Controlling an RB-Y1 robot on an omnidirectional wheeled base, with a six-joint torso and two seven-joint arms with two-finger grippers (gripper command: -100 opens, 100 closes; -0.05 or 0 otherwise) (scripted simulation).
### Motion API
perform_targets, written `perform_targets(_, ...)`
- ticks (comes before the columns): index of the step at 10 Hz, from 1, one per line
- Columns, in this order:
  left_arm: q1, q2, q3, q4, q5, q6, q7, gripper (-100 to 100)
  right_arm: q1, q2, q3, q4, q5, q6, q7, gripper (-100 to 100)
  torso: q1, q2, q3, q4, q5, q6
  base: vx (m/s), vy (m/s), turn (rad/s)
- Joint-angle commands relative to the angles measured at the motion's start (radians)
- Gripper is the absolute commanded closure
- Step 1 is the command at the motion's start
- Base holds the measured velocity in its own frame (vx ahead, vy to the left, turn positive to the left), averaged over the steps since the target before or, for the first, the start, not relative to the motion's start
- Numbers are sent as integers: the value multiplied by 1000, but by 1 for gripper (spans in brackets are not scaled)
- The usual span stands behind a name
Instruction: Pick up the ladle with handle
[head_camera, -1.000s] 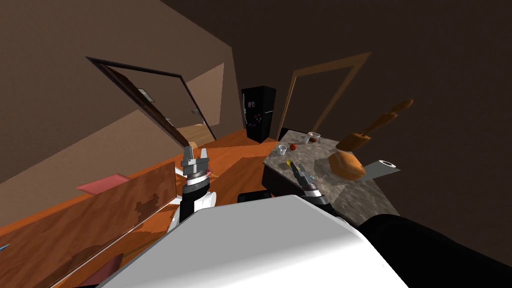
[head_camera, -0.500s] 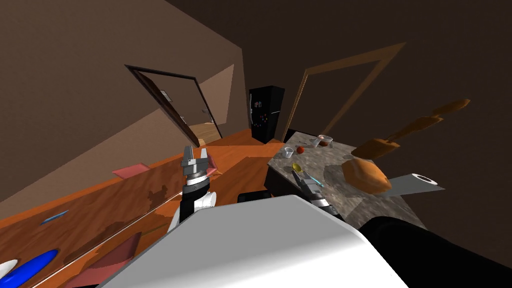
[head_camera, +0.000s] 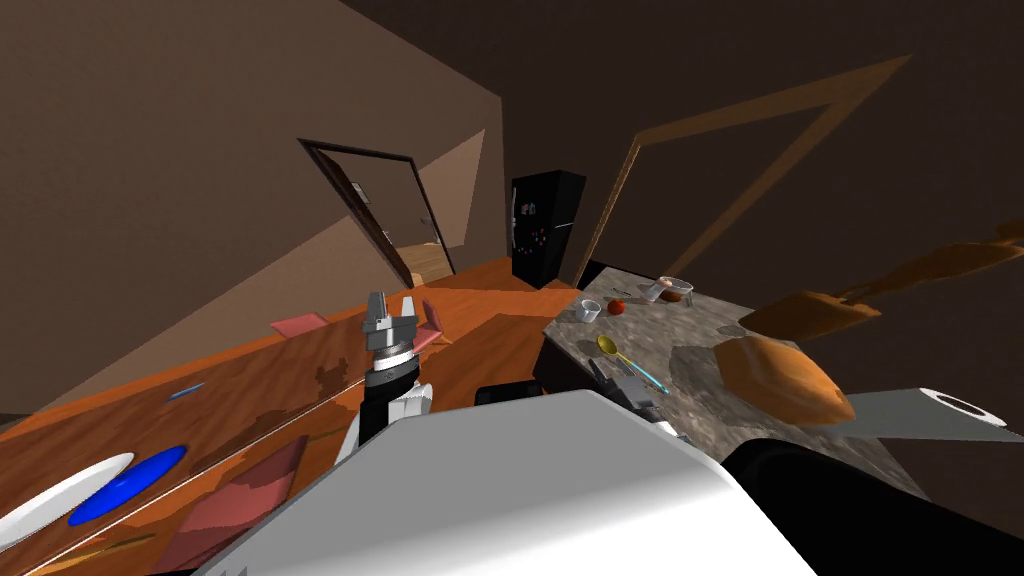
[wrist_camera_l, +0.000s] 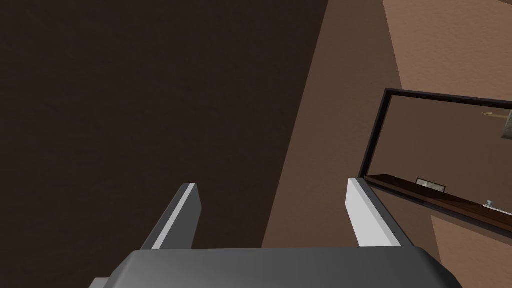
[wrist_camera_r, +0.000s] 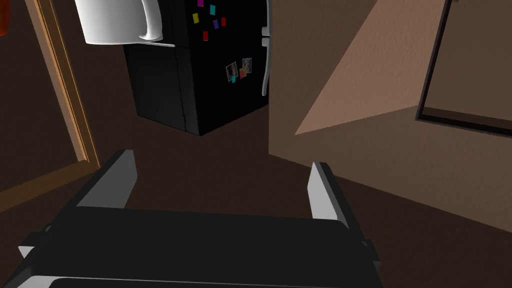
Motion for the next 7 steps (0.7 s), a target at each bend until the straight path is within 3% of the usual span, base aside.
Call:
perform_targets(1, 0, 0, 0, 0, 0, 0, 0, 0, 9, -1, 1, -3, 4, 6, 28, -100, 0, 0, 0, 0, 0, 0, 13, -2, -19)
perform_targets(2, 0, 0, 0, 0, 0, 0, 0, 0, 56, -18, -10, 13, 20, 11, 69, -100, 0, 1, 0, 0, 0, 0, 24, 13, 246)
perform_targets(3, 0, 0, 0, 0, 0, 0, 0, 0, 57, -18, -10, 13, 20, 11, 84, -100, 0, 0, 0, 0, 0, -1, 25, 1, 133)
perform_targets(4, 0, 0, 0, 0, 0, 0, 0, 0, 100, -35, -20, 28, 36, 17, 121, -100, 0, 0, 0, 0, 0, 0, 36, 7, 215)
perform_targets(5, 0, 0, 0, 0, 0, 0, 0, 0, 103, -35, -20, 28, 36, 17, 140, -100, 0, 0, 0, 0, 0, -1, 34, 1, 116)
perform_targets(6, 0, 0, 0, 0, 0, 0, 0, 0, 143, -51, -29, 44, 52, 23, 175, -100, 0, 0, 0, 0, 0, 0, 44, 3, 215)
perform_targets(7, 0, 0, 0, 0, 0, 0, 0, 0, 149, -51, -29, 44, 52, 23, 195, -100, 0, -1, 0, 0, 0, 0, 36, -6, 137)
